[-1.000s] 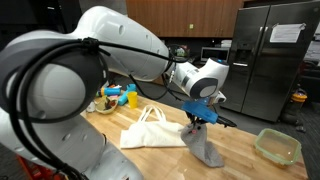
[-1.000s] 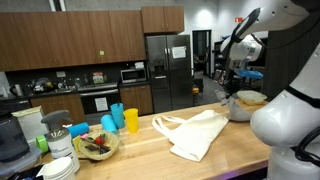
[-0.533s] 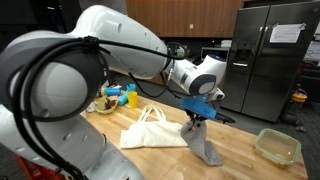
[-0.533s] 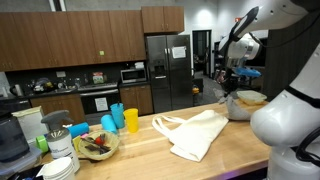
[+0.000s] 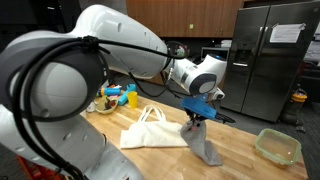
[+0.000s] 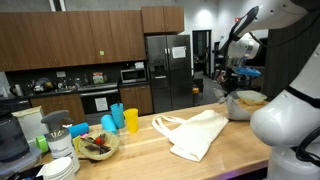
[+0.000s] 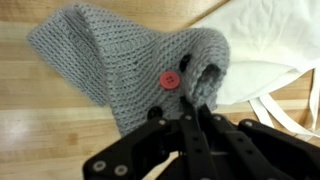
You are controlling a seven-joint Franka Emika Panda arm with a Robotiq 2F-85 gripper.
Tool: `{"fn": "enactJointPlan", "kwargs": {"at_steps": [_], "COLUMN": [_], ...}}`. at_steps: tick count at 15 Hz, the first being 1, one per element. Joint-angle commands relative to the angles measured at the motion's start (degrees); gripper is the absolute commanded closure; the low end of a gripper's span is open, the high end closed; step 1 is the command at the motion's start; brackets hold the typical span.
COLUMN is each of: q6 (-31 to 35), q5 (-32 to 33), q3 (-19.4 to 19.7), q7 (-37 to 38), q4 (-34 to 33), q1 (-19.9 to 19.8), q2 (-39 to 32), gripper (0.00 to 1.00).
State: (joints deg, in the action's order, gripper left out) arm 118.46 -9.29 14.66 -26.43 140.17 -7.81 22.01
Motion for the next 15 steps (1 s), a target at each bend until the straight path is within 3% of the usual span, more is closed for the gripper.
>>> {"fn": "enactJointPlan", "kwargs": {"at_steps": [1, 15], "q6": [-1.9, -3.0], "q5": [0.7, 1.3], "q3": [-0.2, -6.3], "q7": [1.5, 9.6], "q4": [-0.8, 0.4], "q1": [0.4, 3.2], "q2": [0.5, 5.0], "gripper": [0.99, 0.99]}}
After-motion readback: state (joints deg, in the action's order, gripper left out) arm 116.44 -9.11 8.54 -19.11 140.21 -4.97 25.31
